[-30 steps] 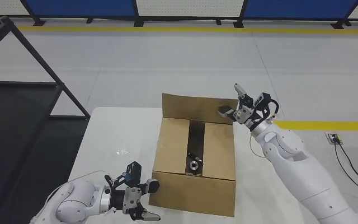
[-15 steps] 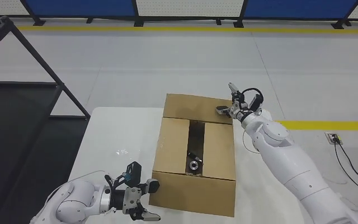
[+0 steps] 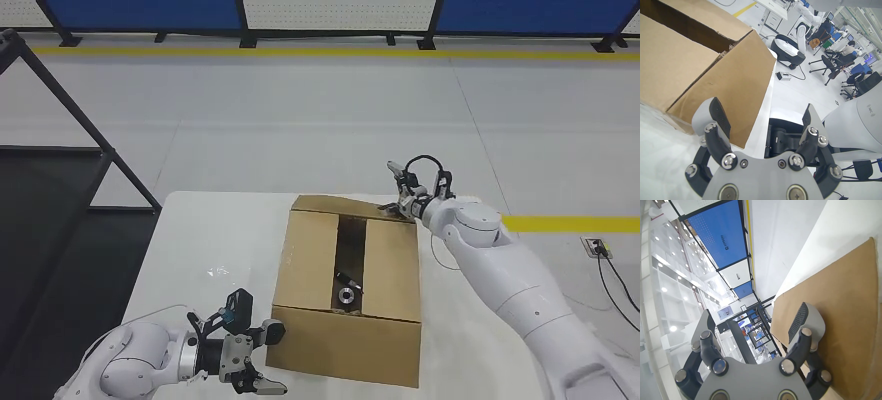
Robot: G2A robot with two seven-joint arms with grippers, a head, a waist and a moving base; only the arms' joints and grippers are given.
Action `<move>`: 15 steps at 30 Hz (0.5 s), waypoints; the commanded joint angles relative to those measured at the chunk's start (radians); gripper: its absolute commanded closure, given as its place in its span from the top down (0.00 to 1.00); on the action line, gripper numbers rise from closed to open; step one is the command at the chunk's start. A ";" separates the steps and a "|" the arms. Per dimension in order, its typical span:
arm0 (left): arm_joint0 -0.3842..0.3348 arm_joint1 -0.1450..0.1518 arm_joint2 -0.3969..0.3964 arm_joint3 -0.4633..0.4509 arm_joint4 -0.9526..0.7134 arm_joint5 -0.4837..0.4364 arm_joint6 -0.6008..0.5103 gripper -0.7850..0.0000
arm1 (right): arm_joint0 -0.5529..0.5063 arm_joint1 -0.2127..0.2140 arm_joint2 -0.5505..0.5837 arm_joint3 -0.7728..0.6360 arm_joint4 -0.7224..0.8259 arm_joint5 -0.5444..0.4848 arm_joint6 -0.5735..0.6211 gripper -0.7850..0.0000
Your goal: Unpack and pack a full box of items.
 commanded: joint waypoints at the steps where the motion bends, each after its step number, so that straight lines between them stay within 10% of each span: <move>1: 0.000 0.000 0.000 0.000 0.000 0.000 0.000 1.00 | 0.004 -0.006 0.002 0.013 -0.005 0.000 0.004 1.00; 15: 0.000 0.000 0.000 0.000 0.000 0.000 0.000 1.00 | -0.024 -0.019 0.090 0.021 -0.009 -0.187 0.083 1.00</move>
